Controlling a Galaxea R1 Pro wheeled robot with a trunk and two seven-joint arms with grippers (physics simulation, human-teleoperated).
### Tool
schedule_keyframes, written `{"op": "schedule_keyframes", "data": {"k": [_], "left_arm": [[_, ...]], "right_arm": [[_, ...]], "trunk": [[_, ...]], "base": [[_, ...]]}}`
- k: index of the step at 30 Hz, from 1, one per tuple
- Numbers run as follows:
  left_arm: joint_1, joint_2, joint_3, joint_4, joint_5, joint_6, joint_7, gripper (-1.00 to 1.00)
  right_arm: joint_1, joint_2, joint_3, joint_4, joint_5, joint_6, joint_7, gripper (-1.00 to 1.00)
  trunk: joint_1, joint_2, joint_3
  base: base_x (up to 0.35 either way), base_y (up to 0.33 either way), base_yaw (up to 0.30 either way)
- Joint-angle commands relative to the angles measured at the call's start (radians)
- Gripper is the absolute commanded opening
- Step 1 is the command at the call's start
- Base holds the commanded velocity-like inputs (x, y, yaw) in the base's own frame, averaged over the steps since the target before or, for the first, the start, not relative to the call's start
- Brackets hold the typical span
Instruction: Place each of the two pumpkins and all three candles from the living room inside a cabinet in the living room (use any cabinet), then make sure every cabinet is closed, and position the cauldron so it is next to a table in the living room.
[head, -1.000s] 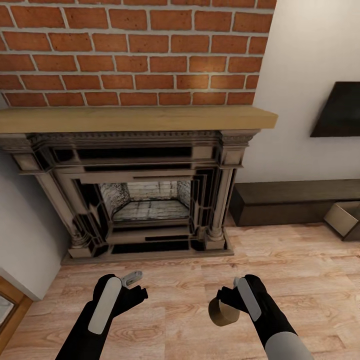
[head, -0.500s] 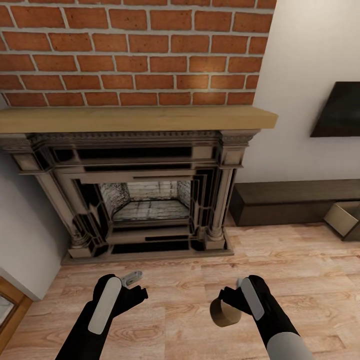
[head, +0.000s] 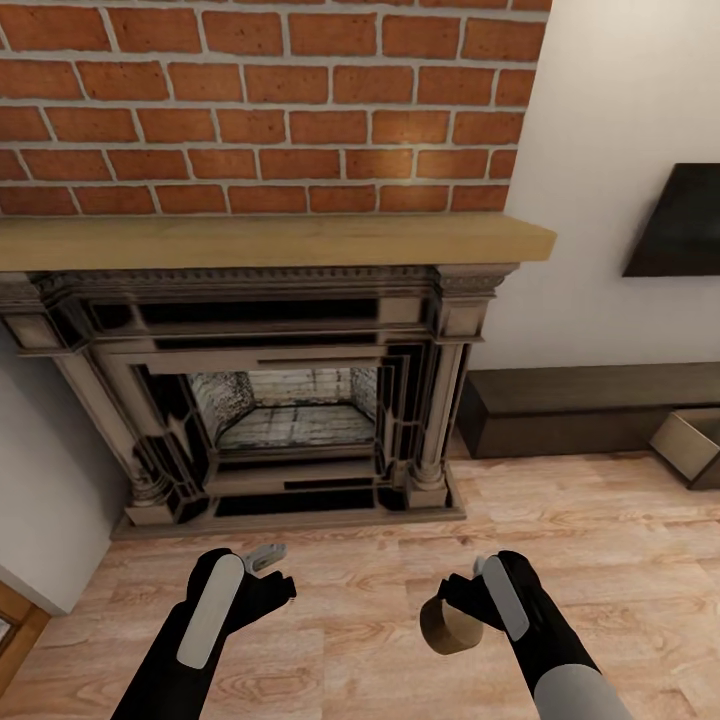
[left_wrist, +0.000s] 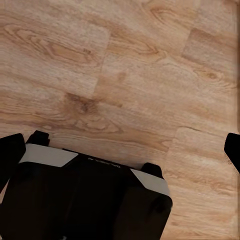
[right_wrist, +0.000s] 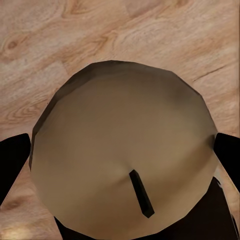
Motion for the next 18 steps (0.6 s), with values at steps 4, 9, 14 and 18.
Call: {"op": "schedule_keyframes", "data": {"k": [4,9,14,18], "left_arm": [[-0.001,0.0,-0.02,-0.001,0.008,0.002,0.011,1.0],[-0.001,0.0,-0.025,-0.001,0.008,0.001,0.011,1.0],[-0.001,0.0,-0.026,-0.001,0.008,0.0,0.011,1.0],[-0.001,0.0,-0.026,-0.001,0.009,0.0,0.011,1.0]], "right_arm": [[-0.001,0.001,-0.003,-0.001,-0.012,0.002,-0.009,-1.0],[-0.001,0.001,-0.003,-0.001,-0.012,0.002,-0.009,-1.0],[-0.001,0.001,-0.003,0.0,-0.012,0.002,-0.009,-1.0],[-0.001,0.001,-0.004,0.0,-0.012,0.003,-0.009,-1.0]], "trunk": [[0.001,-0.002,-0.002],[0.001,-0.002,-0.002],[0.001,-0.002,-0.002],[0.001,-0.002,-0.002]], "base": [[0.291,-0.019,0.0],[0.07,-0.002,0.0],[0.006,0.0,-0.002],[-0.031,0.0,-0.136]]}}
